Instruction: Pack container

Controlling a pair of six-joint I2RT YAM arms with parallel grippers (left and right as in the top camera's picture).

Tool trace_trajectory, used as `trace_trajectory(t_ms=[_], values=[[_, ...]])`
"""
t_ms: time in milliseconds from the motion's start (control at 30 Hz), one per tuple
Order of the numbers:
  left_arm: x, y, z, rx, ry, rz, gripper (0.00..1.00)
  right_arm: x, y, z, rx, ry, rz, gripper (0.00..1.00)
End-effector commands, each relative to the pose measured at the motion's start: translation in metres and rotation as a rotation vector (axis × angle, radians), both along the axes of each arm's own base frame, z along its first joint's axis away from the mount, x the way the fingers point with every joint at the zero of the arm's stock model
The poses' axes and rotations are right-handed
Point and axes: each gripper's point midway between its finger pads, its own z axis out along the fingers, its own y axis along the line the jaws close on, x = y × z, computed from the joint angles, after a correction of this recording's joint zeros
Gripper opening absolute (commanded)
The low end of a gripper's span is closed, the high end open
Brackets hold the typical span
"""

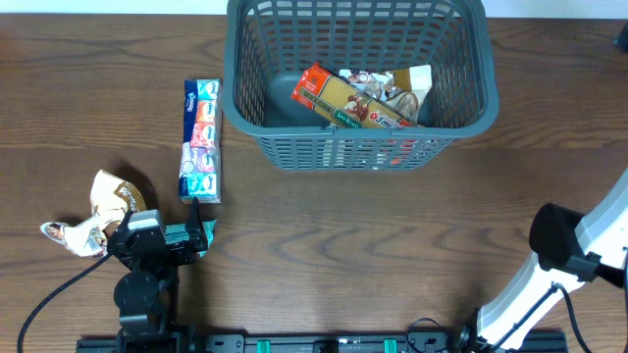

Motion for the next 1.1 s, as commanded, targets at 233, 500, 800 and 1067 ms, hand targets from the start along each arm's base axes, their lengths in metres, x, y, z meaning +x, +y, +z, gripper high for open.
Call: trace_trajectory(t_ms=[233,500,800,1067], values=[[-0.001,0.002,-0.013,-0.002,0.037,0.010,0.99,0.028,-0.015,-0.094,0.099,0.217,-0.047,0.99],[0.001,0.001,-0.001,-0.008,-0.015,0.005,0.99,0.038,-0.007,-0.151,0.191,0.312,-0.013,0.99],[0.004,-0.007,0.081,-0.011,-0.353,-0.043,0.99,0.035,-0.005,-0.162,0.207,0.346,-0.012,0.99],[0.004,-0.015,0.083,-0.022,-0.261,-0.088,0.99,0.035,-0.004,-0.163,0.211,0.346,-0.010,1.00]])
